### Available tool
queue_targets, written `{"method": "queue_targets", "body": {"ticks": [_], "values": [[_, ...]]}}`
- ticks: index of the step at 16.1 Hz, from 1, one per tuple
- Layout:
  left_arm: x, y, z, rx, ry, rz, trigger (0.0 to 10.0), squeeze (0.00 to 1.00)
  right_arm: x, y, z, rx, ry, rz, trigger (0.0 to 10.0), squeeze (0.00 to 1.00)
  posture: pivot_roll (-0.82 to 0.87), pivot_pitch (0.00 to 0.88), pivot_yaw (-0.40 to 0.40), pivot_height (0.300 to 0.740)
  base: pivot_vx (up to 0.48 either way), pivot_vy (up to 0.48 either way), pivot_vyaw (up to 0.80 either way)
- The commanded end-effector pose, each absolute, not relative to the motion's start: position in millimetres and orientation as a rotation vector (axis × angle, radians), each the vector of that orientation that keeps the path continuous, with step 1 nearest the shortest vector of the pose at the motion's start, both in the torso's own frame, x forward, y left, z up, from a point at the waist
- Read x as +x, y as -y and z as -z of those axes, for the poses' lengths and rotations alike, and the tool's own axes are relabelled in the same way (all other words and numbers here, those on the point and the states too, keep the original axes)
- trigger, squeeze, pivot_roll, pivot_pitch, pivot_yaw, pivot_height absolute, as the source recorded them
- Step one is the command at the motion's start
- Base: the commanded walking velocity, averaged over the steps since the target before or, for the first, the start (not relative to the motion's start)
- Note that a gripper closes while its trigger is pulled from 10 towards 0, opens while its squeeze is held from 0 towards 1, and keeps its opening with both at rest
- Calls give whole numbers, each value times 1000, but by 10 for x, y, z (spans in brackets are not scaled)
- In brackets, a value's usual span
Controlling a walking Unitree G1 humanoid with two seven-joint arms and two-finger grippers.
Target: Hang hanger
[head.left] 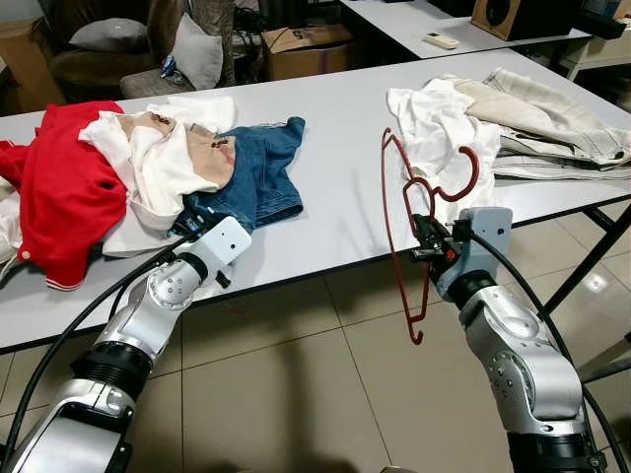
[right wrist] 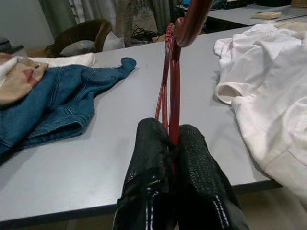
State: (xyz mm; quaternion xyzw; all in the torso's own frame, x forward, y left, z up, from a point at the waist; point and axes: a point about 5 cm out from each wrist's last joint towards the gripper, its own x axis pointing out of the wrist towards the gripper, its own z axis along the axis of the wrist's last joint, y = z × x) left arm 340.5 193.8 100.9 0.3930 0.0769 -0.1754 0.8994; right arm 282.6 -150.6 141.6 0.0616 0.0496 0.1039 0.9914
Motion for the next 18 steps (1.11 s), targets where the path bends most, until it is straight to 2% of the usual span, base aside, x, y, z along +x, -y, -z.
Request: {"method": "queue_targets", "body": {"ticks": [1,5,7,8,9,10,12,14,18], "values": [[3430,-1924,-1088,786,-127,360,0,0,2822,1521,-1491,101,-63,-225,10000,0,-123,0,45,740,0,0,0],[3552,-1737,-1410,644,-3,386,0,0,2793,1436,-1573,147,-41,-287,10000,0,-132,0,51,740,0,0,0],[3632,-1659,-1601,532,62,371,0,0,2751,1332,-1577,203,-64,-408,10000,0,-132,0,51,740,0,0,0],[3632,-1659,-1601,532,62,371,0,0,2751,1332,-1577,203,-64,-408,10000,0,-132,0,51,740,0,0,0],[3680,-1583,-1792,376,114,370,0,0,2702,1276,-1642,219,-31,-501,10000,0,-131,0,47,740,0,0,0],[3729,-1498,-2094,130,200,366,0,0,2637,1244,-1680,210,-22,-607,10000,0,-132,0,47,740,0,0,0],[3750,-1460,-2448,-62,304,375,0,0,2561,1229,-1661,174,-57,-712,10000,0,-133,0,46,740,0,0,0],[3733,-1419,-2692,-129,364,407,0,0,2464,1225,-1617,138,-99,-806,10000,0,-131,0,46,740,0,0,0],[3691,-1384,-2819,-74,359,439,0,0,2435,1310,-1488,85,-185,-811,10000,0,-119,0,41,740,0,0,0]]}}
